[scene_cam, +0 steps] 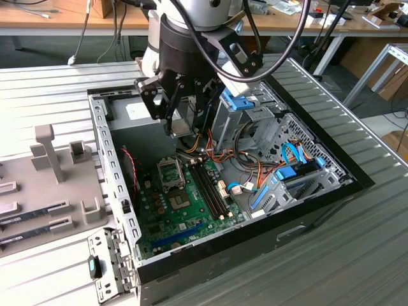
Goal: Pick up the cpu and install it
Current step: 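Pick up the cpu and move it towards the insertion slot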
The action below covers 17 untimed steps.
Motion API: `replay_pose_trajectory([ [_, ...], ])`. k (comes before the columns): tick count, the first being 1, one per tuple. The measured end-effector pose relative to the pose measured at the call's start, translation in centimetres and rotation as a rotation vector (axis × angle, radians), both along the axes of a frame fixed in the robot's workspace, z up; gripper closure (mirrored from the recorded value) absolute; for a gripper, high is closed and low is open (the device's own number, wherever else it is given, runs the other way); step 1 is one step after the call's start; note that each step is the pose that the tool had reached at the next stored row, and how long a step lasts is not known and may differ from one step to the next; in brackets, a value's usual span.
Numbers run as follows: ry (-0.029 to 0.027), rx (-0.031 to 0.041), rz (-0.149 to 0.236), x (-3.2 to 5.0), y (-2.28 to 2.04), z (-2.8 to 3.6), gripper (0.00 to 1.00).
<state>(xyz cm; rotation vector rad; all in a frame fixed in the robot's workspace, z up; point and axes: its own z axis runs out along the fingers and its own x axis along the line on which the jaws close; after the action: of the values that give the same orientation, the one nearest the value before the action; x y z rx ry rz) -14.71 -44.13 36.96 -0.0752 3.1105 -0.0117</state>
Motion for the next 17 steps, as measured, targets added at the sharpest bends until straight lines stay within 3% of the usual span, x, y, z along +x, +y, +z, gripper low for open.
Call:
replay_pose_trajectory([
  [17,0.0000,-0.0042,0.000,2.67,0.00,-1.07,0.53],
])
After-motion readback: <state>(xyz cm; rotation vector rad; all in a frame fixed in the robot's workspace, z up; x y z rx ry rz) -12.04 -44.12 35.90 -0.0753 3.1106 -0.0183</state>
